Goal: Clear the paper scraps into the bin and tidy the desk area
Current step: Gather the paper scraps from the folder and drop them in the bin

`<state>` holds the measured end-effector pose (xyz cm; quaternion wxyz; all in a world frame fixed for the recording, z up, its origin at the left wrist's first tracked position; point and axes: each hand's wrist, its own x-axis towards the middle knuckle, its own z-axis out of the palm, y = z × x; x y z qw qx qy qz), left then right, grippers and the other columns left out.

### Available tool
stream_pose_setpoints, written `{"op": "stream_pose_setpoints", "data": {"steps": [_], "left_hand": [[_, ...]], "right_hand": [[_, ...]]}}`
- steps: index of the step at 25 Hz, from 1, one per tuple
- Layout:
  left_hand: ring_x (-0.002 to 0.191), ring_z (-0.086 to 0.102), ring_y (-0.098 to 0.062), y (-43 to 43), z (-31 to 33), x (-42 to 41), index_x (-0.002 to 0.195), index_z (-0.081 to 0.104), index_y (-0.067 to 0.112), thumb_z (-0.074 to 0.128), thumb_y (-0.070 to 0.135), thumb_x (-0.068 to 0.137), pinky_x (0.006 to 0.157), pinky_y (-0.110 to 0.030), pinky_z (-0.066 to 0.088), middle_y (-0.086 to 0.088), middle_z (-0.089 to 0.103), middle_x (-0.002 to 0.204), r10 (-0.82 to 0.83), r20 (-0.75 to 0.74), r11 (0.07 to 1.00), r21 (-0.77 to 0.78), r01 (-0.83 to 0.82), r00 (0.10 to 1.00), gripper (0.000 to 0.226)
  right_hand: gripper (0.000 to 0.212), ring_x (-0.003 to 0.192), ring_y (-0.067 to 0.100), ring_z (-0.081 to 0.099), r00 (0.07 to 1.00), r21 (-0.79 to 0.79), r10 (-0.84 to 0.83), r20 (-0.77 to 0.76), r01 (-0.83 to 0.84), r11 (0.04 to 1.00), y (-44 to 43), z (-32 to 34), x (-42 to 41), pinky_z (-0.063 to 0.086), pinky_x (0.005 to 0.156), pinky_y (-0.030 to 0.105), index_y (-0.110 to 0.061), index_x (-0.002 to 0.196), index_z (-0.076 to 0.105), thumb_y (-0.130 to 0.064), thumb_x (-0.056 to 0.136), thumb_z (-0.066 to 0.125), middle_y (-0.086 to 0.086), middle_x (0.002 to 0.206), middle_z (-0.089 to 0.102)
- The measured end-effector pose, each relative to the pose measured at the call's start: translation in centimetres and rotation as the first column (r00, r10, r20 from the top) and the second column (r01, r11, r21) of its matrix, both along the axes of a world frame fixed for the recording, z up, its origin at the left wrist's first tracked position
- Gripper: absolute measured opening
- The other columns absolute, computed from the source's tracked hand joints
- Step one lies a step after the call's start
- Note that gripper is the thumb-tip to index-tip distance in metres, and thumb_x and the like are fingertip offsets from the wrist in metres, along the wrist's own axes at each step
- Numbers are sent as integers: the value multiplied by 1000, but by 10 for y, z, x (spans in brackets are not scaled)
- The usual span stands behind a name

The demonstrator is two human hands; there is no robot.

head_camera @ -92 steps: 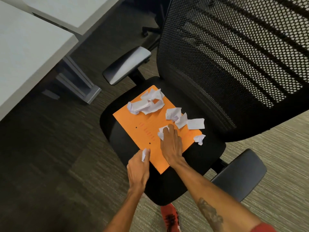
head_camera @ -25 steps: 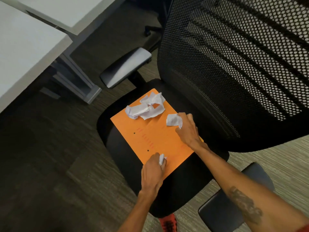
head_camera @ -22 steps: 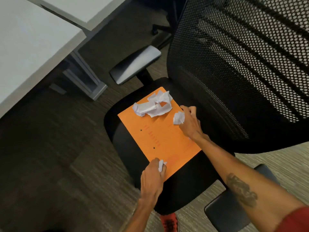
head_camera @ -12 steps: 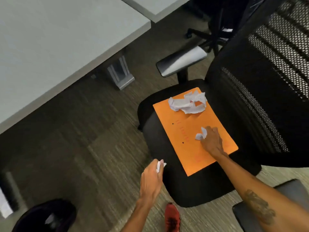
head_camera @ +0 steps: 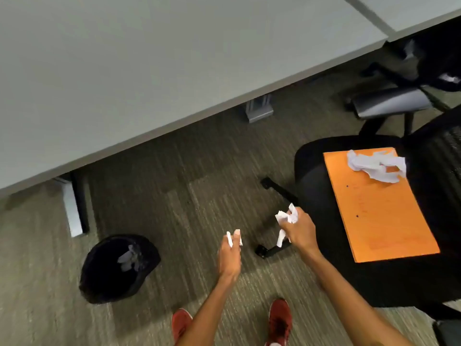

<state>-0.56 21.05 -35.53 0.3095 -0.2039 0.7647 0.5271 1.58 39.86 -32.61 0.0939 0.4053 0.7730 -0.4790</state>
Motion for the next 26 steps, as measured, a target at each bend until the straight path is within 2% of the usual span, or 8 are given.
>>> {"op": "stream_pose_setpoints", "data": {"steps": [2, 5, 13, 16, 18, 22, 24, 26], "left_hand": [[49, 42, -11, -49, 6, -16, 86, 53, 12, 49, 45, 101, 46, -24, 37, 0, 47, 65, 148, 53, 987, 51, -150, 988, 36], [48, 39, -8, -120, 10, -37, 88, 53, 11, 51, 39, 102, 42, -19, 34, 1, 46, 64, 281, 98, 956, 64, -288, 955, 31], [48, 45, -10, -311, -3, -82, 87, 58, 10, 53, 34, 102, 43, -21, 40, -2, 54, 65, 468, 112, 883, -23, -469, 877, 28], [49, 48, -11, -372, -21, -94, 91, 63, 6, 54, 33, 101, 44, -22, 43, -2, 57, 65, 531, 141, 847, -105, -521, 835, 30], [51, 49, -13, -404, -33, -99, 94, 66, 3, 55, 33, 100, 48, -26, 46, -3, 60, 68, 577, 144, 816, -158, -557, 804, 32], [78, 67, -28, -452, -56, -112, 116, 65, 3, 61, 31, 97, 65, -37, 58, -19, 69, 107, 644, 182, 764, -210, -610, 743, 35], [106, 66, -37, -468, -68, -121, 131, 59, 9, 62, 26, 97, 81, -43, 57, -18, 64, 125, 688, 232, 725, -171, -668, 687, 38], [117, 61, -37, -480, -80, -129, 141, 51, 14, 62, 17, 97, 90, -47, 55, -14, 60, 134, 708, 247, 700, -123, -703, 662, 46]], "right_hand": [[42, 85, 23, 67, 1000, -61, 19, -9, -20, 998, -63, 0, -23, 53, 87, 47, -9, 116, 57, -39, 88, 64, 14, 84, 73], [36, 74, 21, 64, 998, -108, 63, -24, -65, 992, -151, 0, -53, 55, 80, 45, -9, 108, 59, -37, 87, 69, 6, 84, 71], [46, 91, 28, 63, 976, -277, 217, 9, -206, 938, -376, -20, -119, 55, 84, 46, -5, 128, 57, -22, 87, 71, 20, 112, 69], [21, 77, 25, 64, 975, -312, 216, 57, -189, 931, -441, -35, -133, 56, 70, 42, -3, 101, 66, -14, 84, 71, 18, 92, 70], [14, 77, 28, 68, 974, -338, 198, 108, -152, 929, -475, -48, -140, 60, 75, 46, -2, 92, 68, -13, 84, 72, 20, 91, 71], [42, 87, 27, 65, 958, -361, 243, 151, -175, 916, -526, -81, -150, 54, 87, 42, -6, 128, 63, -8, 86, 68, 18, 115, 71], [48, 106, 31, 66, 947, -341, 287, 143, -225, 913, -545, -99, -153, 52, 98, 46, -9, 134, 59, -2, 86, 65, 17, 128, 66], [57, 125, 31, 59, 922, -303, 362, 135, -310, 901, -564, -118, -156, 48, 106, 45, -13, 142, 52, -1, 88, 63, 13, 140, 59]]}}
